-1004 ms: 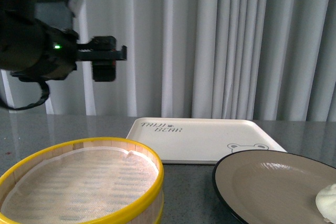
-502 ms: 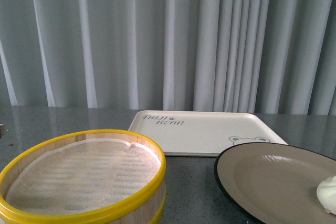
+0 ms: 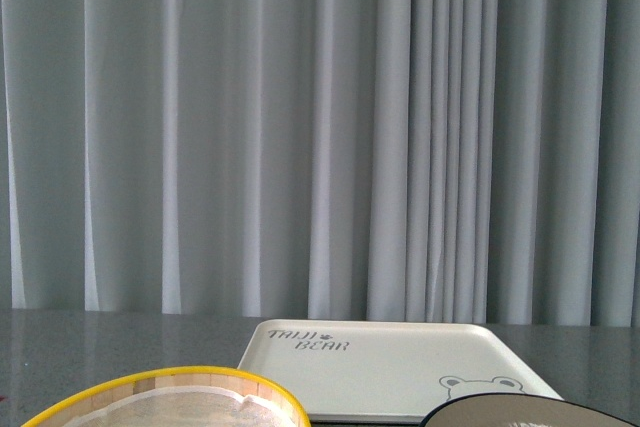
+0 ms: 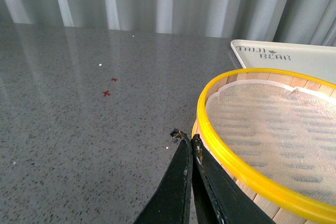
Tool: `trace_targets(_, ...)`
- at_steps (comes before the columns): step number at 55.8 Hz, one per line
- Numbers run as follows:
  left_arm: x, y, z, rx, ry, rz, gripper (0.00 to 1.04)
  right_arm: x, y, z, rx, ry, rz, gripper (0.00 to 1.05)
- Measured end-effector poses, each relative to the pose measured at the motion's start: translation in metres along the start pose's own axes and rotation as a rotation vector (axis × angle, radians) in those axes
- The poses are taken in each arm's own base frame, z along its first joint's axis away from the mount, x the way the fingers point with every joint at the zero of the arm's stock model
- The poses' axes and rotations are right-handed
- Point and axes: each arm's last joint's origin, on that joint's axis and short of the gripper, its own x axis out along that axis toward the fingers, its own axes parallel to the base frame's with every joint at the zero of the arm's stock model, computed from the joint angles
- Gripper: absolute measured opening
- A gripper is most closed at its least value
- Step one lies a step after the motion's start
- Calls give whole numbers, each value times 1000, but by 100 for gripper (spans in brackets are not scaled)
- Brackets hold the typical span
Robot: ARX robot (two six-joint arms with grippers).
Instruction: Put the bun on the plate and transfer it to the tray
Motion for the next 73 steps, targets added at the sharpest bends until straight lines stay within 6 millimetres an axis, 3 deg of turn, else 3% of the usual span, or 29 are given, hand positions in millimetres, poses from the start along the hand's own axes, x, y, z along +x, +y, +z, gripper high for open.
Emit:
trace_targets(23, -25, 0, -13, 0, -15, -1, 4, 0, 0, 0, 0, 0, 0, 96)
trace_targets(73, -57, 0, -7, 0, -39, -1, 4, 0, 0, 0, 0, 0, 0, 96)
